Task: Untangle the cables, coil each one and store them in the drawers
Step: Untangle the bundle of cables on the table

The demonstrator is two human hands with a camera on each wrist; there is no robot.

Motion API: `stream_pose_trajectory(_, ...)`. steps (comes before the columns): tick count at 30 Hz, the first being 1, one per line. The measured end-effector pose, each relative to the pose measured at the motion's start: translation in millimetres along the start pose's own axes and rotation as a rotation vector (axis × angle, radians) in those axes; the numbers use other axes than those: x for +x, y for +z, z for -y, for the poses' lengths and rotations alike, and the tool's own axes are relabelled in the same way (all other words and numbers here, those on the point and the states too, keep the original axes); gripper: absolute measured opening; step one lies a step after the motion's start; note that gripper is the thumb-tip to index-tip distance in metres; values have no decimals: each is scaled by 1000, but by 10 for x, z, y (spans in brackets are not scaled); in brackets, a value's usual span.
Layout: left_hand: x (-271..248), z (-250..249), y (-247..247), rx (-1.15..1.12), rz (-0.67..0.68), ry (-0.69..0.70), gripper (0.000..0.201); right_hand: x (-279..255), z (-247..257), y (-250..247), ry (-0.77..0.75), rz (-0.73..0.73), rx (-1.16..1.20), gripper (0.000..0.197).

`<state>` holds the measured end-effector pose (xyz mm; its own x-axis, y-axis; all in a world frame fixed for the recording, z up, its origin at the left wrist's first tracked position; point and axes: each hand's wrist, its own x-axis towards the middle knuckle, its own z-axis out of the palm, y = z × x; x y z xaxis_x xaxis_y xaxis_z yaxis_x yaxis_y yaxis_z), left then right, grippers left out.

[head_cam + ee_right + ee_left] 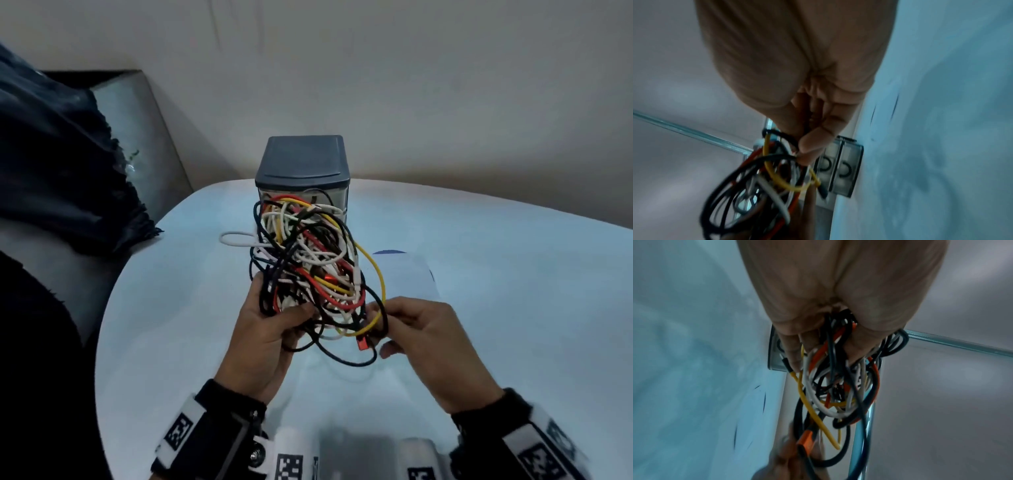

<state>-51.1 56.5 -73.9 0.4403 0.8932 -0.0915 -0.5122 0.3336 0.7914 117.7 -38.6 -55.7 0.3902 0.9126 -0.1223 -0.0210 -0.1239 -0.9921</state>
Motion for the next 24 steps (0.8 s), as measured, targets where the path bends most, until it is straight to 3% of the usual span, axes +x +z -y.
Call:
stream_pose_trajectory(6, 29, 56, -37, -53, 17, -30, 61, 49, -89, 67, 53, -6, 72, 8)
stream_pose_trajectory(12, 29, 68, -6, -34, -77, -40, 64, 91, -237, 77, 46, 23, -35, 21)
stream_pose_trajectory(17, 95, 66, -33, -78, -138, -52, 62, 199, -267, -28, 75, 109, -155, 17)
stream_pose_trajectory(21, 141, 123, -82, -83, -76, -89, 56, 188, -272, 12, -37, 117, -63, 20)
stream_pose_trajectory(24, 99, 136, -59, -102, 39, -141, 54, 154, -262, 154, -116, 105, 60, 5)
